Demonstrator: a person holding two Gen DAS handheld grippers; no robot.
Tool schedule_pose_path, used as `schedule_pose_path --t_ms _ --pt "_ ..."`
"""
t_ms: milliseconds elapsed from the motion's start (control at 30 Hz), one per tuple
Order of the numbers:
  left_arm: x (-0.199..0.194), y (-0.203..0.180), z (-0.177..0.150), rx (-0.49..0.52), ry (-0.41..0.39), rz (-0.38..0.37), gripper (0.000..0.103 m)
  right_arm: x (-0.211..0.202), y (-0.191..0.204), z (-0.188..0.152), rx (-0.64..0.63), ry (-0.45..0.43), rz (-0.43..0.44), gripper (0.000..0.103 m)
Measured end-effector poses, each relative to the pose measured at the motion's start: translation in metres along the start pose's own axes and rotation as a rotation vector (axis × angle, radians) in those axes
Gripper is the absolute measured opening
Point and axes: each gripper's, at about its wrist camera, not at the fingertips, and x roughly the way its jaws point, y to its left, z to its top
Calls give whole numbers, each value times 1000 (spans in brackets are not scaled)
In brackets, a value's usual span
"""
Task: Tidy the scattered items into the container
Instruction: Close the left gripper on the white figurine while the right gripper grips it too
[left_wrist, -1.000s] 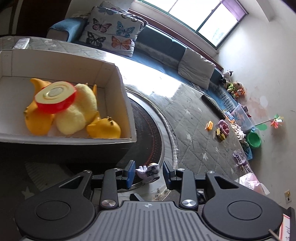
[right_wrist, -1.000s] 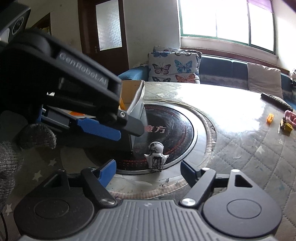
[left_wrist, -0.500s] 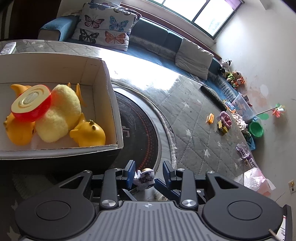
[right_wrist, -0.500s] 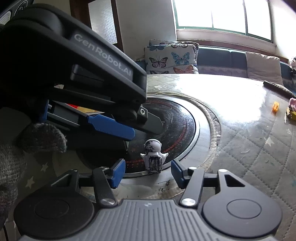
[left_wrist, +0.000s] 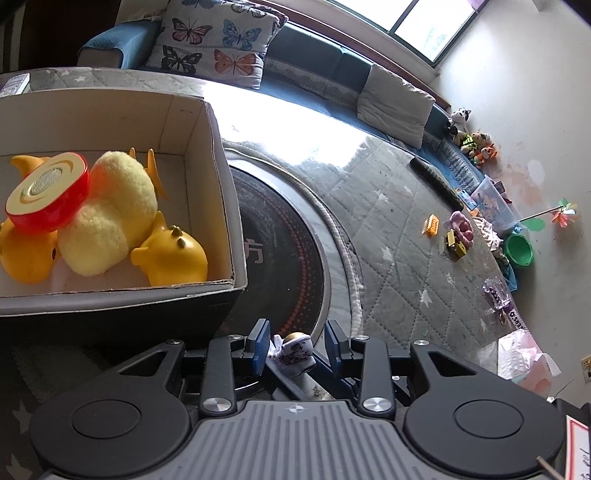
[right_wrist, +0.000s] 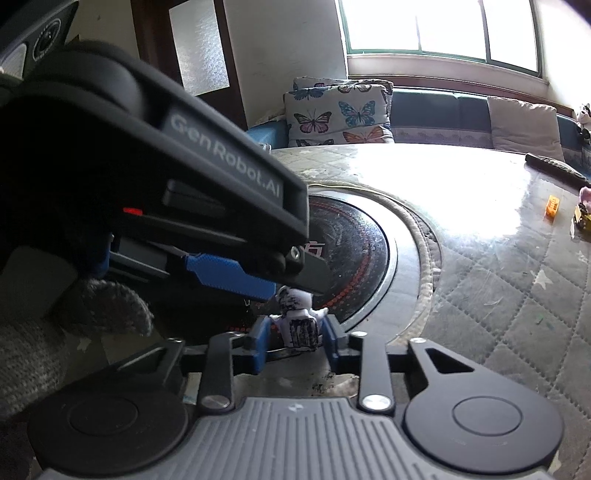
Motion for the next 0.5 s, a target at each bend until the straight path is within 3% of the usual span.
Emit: schedule_pose_path --t_ms 500 --pt "-21 7 -13 -35 -2 -64 26 -27 19 -3 -51 -27 9 24"
